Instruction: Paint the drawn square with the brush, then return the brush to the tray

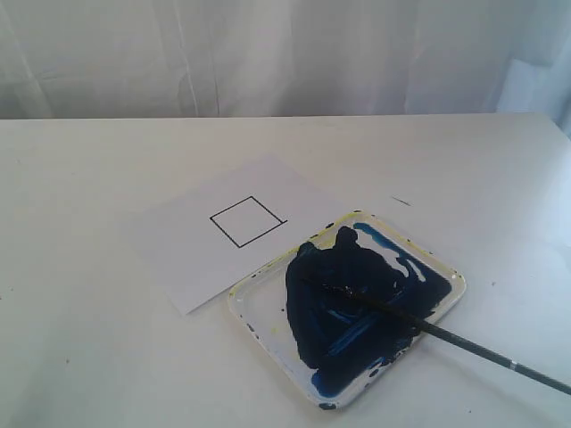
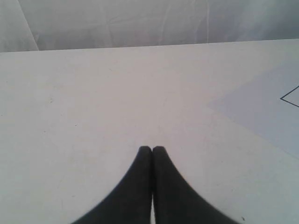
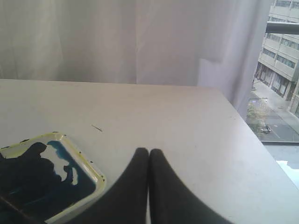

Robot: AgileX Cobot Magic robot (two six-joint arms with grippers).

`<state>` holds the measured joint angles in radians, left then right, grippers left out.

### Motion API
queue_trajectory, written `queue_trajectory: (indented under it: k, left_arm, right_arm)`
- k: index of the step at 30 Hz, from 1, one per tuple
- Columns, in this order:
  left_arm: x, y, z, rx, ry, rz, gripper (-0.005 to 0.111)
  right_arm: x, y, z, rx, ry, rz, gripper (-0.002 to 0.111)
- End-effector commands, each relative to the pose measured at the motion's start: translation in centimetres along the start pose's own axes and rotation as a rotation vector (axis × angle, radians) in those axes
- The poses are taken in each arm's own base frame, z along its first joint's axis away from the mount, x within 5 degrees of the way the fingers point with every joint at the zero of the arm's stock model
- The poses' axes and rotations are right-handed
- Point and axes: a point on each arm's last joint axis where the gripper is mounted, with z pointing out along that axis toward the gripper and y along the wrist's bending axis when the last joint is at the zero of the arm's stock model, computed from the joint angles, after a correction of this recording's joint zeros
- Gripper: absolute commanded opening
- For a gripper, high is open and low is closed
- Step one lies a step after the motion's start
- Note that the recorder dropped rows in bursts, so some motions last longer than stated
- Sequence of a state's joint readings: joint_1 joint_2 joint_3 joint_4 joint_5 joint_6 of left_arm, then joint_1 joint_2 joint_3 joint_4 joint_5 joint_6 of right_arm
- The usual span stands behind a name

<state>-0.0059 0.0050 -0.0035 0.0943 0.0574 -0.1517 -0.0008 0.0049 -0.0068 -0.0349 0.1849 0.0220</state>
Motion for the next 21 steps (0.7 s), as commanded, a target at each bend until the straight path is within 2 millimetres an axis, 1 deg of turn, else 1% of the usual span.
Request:
queue_trajectory:
  k: [1, 13, 17, 19, 21]
  left_arm:
    - [0.1, 0.0, 0.0, 0.006, -0.006, -0.010, 0.000]
    - [-0.1, 0.0, 0.0, 0.006, -0.027, -0.010, 0.000]
    - [-0.7, 0.0, 0.0, 0.006, -0.090, -0.010, 0.000]
    - [-1.2, 0.0, -0.1, 0.007, -0.145, -0.014, 0.000]
    - [-1.6, 0.0, -0.2, 0.011, -0.190, -0.050, 0.000]
  right_arm:
    - [0.1, 0.0, 0.0, 0.008, -0.004, 0.001, 0.000]
    - [0.0, 0.0, 0.0, 0.008, -0.023, 0.001, 0.000]
    - [-0.9, 0.0, -0.1, 0.005, -0.125, 0.000, 0.000]
    - [-1.7, 0.0, -0.2, 0.003, -0.210, 0.005, 0.000]
    - [-2.3, 0.0, -0.3, 0.000, -0.276, 0.015, 0.000]
